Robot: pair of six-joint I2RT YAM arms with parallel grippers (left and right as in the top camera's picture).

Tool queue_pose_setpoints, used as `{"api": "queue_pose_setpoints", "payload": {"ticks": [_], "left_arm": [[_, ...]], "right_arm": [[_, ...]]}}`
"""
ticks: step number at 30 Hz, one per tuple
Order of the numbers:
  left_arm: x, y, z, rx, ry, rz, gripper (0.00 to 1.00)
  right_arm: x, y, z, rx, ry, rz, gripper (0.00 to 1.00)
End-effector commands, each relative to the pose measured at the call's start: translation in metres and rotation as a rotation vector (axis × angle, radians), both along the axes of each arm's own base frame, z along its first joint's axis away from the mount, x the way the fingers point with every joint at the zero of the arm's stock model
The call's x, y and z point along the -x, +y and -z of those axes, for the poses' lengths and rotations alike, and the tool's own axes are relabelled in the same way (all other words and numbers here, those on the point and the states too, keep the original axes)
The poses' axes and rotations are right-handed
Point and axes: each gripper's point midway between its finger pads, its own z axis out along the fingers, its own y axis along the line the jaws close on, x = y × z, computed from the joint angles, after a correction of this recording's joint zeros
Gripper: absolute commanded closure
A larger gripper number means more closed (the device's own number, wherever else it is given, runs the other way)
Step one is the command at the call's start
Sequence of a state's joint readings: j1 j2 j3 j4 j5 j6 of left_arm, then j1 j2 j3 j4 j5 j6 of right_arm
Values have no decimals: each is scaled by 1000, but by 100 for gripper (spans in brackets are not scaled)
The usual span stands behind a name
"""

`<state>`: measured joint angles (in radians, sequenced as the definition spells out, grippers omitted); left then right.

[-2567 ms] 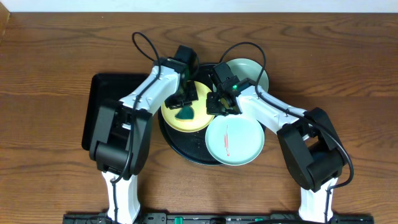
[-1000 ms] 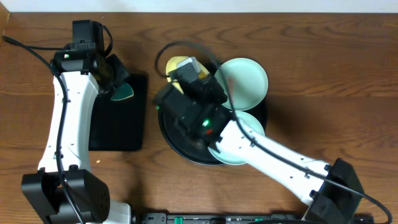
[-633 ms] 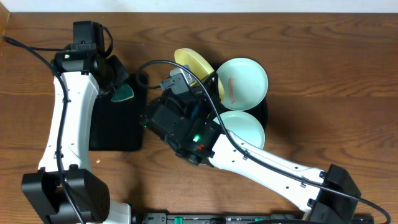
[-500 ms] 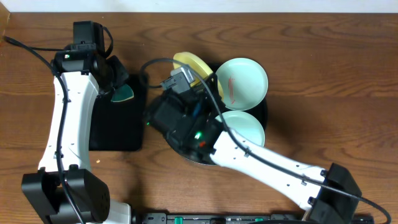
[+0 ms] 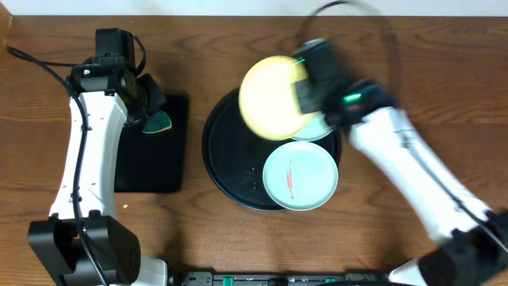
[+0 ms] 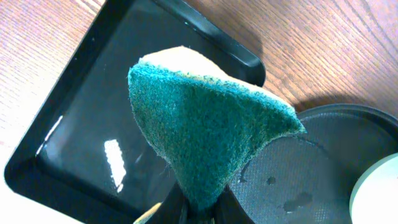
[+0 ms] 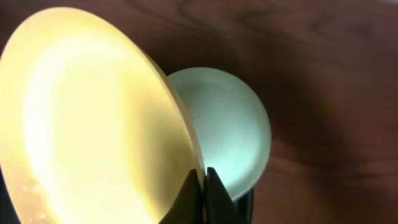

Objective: Clean dirty plates on tray and stack at the side
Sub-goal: 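Lift the yellow plate with the right gripper and set it right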

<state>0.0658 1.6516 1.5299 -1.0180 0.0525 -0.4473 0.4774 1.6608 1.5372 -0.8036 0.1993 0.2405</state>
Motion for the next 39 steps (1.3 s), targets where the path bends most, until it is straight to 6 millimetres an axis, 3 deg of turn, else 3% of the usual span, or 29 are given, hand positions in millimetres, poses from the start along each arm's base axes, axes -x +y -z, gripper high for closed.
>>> {"api": "queue_pose_setpoints", "payload": {"ticks": [1, 4, 8, 13, 16, 22, 31, 33, 34, 36, 39], "left_arm": [[1, -6, 1, -11, 5, 24, 92], [1, -11, 1, -11, 5, 37, 93], [1, -14, 1, -11, 5, 46, 92], [1, -14, 1, -11, 5, 46, 93], [1, -14, 1, -11, 5, 47, 92], [1, -14, 1, -11, 4, 46, 93], [1, -14, 1, -11, 4, 47, 92], [1, -14, 1, -12, 4, 47, 93], [1, -14, 1, -11, 4, 47, 92], [1, -14, 1, -12, 4, 47, 93], [0, -14, 1, -12, 3, 47, 93]], "right_arm": [[4, -22, -26, -249, 57, -2, 99], [-1, -85, -17, -246, 102, 145, 99], [2, -158, 9, -211, 176, 294, 99], [14, -216, 49, -201, 253, 433, 99], [22, -239, 74, -195, 284, 474, 99], [32, -255, 120, -133, 308, 417, 99], [40, -271, 168, -17, 249, 423, 99], [41, -274, 173, 2, 242, 434, 93], [42, -274, 174, 1, 242, 433, 83], [41, -271, 173, -10, 243, 425, 73], [36, -258, 161, -73, 262, 384, 69]]}}
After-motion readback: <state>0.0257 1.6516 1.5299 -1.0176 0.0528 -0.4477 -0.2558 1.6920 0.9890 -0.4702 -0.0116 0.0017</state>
